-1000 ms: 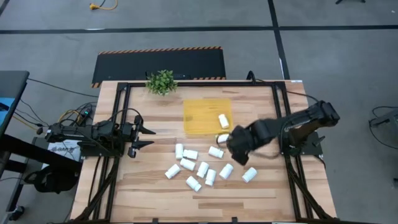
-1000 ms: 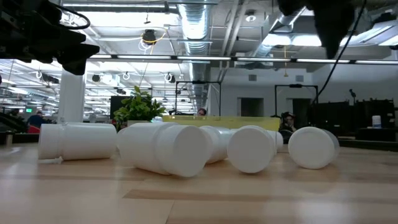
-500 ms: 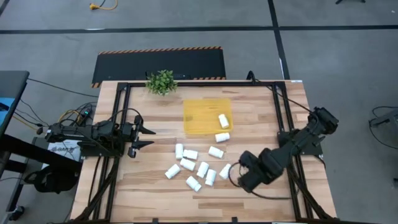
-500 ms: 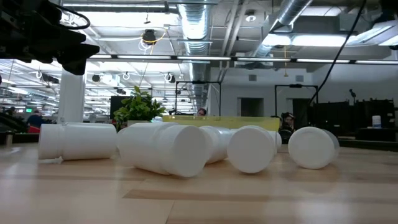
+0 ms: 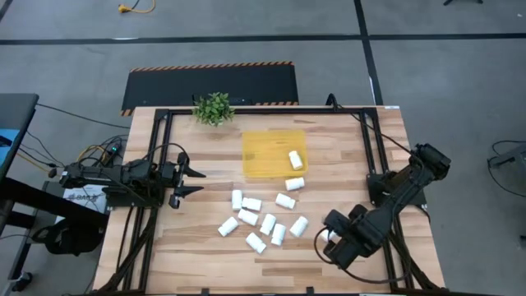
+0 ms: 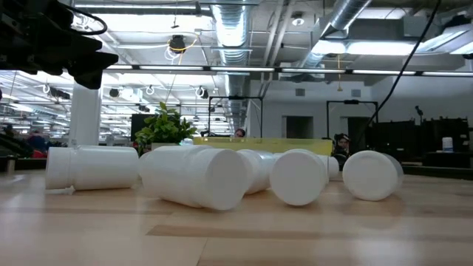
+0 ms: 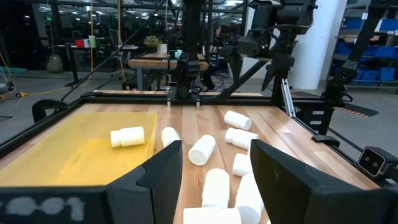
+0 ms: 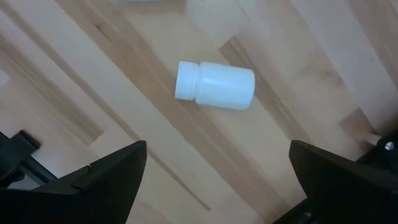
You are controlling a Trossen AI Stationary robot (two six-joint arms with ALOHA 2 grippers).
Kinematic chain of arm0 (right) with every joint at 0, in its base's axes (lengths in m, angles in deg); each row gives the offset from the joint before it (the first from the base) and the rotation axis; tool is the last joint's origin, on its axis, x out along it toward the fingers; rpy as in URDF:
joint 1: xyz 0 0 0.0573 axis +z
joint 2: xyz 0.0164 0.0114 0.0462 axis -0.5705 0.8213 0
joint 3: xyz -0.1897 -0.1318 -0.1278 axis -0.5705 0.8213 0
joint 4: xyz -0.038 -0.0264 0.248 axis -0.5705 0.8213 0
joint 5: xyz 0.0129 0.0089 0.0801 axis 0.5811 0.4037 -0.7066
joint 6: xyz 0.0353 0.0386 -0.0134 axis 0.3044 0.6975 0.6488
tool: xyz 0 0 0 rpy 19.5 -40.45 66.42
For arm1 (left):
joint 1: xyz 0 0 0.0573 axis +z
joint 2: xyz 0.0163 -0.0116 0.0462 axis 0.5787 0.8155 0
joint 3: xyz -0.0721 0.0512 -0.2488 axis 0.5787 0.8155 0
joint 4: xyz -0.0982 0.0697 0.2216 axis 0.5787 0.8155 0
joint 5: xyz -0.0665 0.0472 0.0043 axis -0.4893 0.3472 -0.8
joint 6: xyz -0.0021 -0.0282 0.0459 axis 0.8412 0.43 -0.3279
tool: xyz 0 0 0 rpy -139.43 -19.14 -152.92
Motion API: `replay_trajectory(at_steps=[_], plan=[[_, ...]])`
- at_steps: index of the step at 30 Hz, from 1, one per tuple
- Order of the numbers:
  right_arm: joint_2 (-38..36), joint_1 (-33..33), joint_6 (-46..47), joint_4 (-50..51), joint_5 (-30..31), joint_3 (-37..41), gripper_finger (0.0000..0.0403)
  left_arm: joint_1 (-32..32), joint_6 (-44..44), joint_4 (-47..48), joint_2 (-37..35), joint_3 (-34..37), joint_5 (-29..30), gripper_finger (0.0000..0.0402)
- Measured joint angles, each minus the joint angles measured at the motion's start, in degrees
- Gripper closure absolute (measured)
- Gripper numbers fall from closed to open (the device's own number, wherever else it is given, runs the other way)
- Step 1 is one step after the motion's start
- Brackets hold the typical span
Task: Pick and place pill bottles into a basket
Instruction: Put the white pill bottle into the yellow bin
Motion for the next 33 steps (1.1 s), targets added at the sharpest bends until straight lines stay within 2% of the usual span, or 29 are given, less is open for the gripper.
replay_trajectory(at_steps=[24,33], plan=[[0.0,-0.2,-1.9,-2.3,0.2,0.0,0.0016,-0.1,0.0,0.0,0.0,0.0,0.1,0.0225],[0.0,-0.2,-2.0,-2.6,0.2,0.0,0.0017,-3.0,0.0,0.0,0.0,0.0,0.2,0.0225]])
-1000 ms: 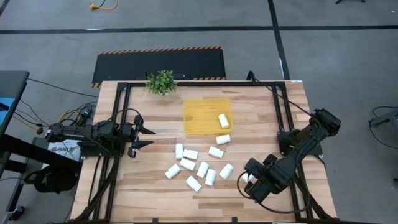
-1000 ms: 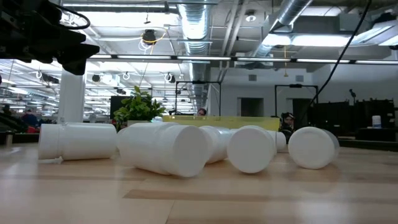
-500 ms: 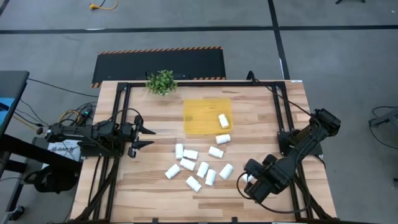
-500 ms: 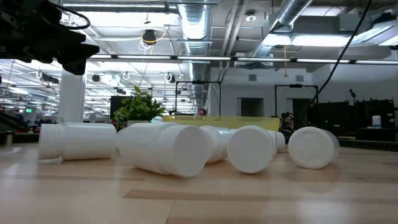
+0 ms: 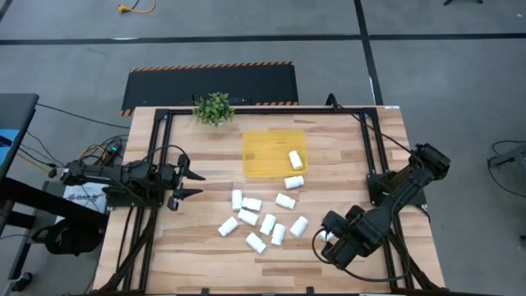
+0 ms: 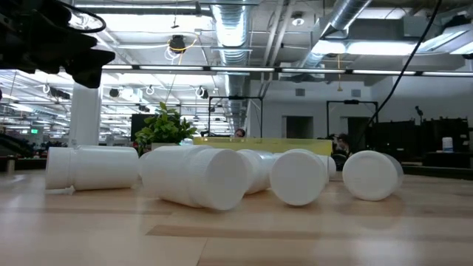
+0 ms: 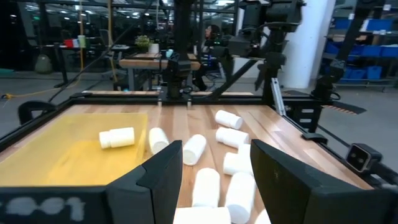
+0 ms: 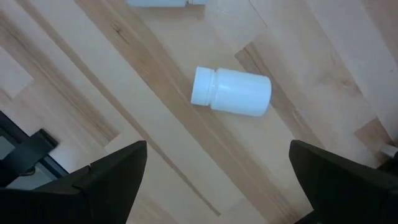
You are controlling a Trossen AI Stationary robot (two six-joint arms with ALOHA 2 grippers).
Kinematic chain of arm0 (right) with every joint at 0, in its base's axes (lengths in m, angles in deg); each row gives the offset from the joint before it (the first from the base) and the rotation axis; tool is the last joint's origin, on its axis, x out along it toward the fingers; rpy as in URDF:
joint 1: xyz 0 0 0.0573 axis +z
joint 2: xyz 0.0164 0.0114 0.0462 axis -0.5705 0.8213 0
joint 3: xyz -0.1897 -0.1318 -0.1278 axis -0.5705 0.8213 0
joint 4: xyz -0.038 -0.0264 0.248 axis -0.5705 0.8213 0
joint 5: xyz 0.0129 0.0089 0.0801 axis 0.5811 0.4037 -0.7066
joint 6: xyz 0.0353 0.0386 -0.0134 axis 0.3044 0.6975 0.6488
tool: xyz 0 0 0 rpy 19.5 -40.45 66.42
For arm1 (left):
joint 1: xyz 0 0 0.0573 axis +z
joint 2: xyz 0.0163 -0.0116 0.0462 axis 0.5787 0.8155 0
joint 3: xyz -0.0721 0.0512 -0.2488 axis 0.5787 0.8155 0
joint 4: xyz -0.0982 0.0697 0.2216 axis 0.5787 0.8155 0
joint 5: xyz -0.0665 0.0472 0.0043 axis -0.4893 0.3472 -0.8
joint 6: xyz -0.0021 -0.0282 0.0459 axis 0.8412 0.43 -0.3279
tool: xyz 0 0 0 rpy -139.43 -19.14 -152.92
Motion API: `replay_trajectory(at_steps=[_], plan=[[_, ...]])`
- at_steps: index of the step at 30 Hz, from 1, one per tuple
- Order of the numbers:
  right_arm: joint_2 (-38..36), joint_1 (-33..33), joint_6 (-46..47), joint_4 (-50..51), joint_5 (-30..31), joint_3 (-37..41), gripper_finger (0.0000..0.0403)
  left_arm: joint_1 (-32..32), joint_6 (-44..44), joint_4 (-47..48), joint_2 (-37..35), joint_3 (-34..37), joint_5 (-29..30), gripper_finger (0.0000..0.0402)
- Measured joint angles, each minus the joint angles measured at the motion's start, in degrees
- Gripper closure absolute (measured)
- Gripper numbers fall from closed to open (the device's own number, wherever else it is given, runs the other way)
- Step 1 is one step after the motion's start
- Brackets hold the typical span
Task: Pick and place pill bottles into a basket
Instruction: Put the white pill bottle into the yellow bin
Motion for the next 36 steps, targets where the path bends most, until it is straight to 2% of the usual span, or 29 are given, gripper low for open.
replay_trajectory(at_steps=[17,36], plan=[[0.0,0.0,-1.5,-0.4,0.0,0.0,0.0017,-10.2,0.0,0.0,0.0,0.0,0.0,0.0225],[0.0,0.1,-4.0,-6.2,1.3,0.0,0.0016,-10.7,0.0,0.0,0.0,0.0,0.0,0.0225]])
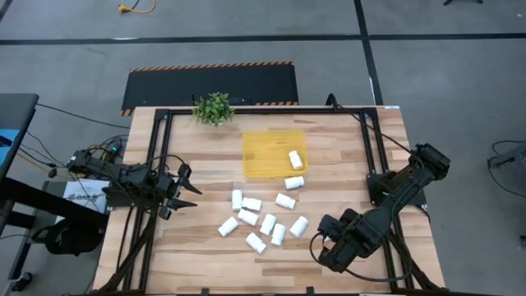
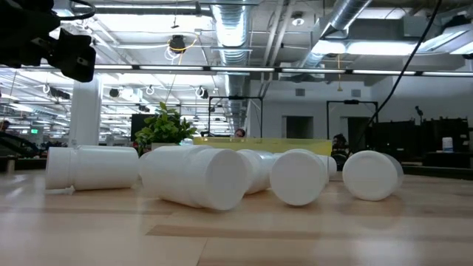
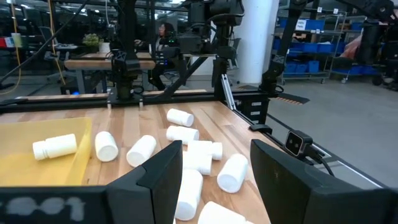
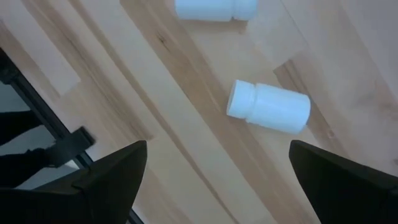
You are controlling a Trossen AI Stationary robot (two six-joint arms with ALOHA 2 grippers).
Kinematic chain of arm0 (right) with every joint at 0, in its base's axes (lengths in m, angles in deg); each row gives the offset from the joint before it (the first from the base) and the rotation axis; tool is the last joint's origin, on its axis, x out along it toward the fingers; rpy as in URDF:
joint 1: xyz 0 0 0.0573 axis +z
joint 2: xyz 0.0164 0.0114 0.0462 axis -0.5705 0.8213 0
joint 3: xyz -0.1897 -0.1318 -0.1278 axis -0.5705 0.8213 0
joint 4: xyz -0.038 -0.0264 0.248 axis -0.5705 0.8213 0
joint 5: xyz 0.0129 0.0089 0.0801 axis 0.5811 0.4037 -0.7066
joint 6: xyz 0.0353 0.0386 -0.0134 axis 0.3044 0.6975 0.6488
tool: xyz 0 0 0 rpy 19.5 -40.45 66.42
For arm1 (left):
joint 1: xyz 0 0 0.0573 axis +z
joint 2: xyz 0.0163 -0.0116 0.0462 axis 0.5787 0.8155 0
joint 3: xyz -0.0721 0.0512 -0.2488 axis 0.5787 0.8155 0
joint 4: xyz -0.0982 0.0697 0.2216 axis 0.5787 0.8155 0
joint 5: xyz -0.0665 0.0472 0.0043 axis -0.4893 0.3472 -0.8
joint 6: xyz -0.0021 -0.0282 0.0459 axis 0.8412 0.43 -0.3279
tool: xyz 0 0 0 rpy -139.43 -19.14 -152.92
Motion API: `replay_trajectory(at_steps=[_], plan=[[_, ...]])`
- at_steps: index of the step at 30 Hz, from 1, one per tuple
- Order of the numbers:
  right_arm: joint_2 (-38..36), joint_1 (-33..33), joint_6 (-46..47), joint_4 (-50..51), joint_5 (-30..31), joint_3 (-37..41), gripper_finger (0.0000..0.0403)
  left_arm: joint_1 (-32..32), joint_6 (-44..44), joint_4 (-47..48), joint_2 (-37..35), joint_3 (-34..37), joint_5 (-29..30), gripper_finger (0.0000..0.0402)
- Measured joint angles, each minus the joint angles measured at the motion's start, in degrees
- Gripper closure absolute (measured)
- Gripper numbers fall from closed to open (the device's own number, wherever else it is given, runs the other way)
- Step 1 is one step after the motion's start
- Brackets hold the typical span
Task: Pick and place pill bottles into a basket
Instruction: Put the white pill bottle into the yellow bin
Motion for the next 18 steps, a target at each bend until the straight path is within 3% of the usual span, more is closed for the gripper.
replay_trajectory(at_steps=[18], plan=[[3.6,-0.9,3.0,2.6,-0.9,-0.1,0.0015,0.0,0.0,0.0,0.0,0.0,0.0,0.0225]])
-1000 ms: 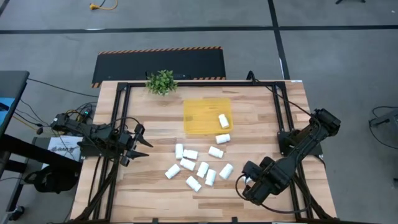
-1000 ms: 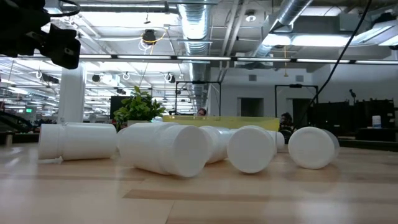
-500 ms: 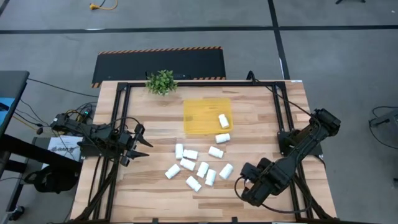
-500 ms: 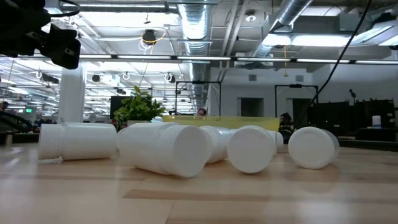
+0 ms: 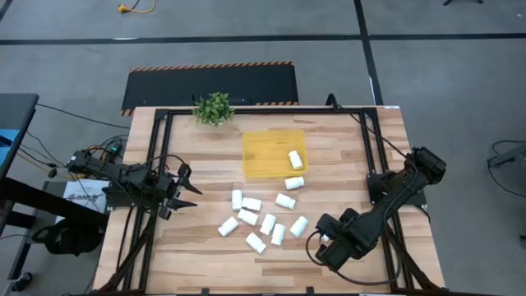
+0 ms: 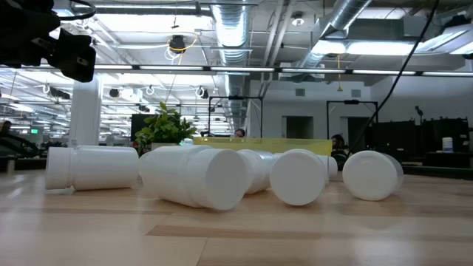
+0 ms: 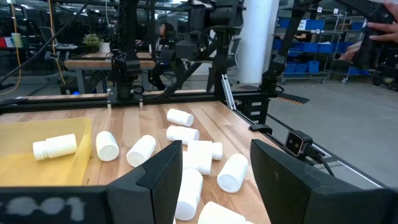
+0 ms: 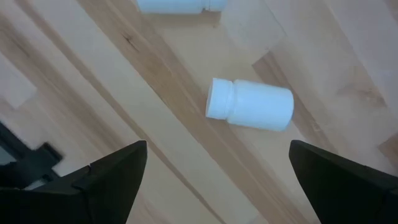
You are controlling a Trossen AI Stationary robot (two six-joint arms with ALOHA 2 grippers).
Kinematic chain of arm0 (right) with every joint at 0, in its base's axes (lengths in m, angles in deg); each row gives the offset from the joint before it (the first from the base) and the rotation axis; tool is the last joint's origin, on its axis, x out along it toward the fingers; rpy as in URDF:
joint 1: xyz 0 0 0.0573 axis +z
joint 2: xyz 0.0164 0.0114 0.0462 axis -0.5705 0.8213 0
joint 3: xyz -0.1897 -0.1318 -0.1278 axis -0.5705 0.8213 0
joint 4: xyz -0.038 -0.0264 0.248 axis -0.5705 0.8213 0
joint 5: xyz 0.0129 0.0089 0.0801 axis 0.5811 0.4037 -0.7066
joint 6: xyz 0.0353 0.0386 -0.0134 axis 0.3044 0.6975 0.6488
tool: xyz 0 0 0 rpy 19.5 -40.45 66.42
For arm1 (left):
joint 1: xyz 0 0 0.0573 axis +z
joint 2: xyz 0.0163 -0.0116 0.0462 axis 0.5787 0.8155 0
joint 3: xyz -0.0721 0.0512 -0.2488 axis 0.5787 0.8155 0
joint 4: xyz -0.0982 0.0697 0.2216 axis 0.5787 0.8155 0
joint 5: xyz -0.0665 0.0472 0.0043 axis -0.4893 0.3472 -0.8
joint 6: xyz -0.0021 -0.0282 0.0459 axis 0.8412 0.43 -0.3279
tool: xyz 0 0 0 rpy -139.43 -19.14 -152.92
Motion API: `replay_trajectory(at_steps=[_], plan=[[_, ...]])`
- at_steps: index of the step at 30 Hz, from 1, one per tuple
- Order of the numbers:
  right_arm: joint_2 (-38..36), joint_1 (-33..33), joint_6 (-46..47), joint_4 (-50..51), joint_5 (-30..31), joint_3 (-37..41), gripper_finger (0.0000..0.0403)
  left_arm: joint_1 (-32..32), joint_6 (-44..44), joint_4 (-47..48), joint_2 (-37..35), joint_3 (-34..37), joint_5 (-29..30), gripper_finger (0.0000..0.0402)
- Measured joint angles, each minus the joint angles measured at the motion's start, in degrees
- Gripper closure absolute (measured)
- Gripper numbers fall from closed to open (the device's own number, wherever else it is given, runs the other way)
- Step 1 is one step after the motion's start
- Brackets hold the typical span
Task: Pick and place pill bottles into a basket
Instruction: Put the white pill bottle into the yellow bin
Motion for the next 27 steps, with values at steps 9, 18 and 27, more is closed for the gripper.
replay_trajectory(at_steps=[9,18,27], plan=[[3.7,0.1,-0.1,-0.9,-1.1,0.0,0.0015,0.0,0.0,0.0,0.0,0.0,0.0,0.0225],[4.1,0.7,1.5,-0.8,3.5,0.0,0.0018,0.0,0.0,0.0,0.0,0.0,0.0,0.0225],[4.1,1.1,1.5,-5.1,3.6,0.0,0.0011,0.0,0.0,0.0,0.0,0.0,0.0,0.0225]])
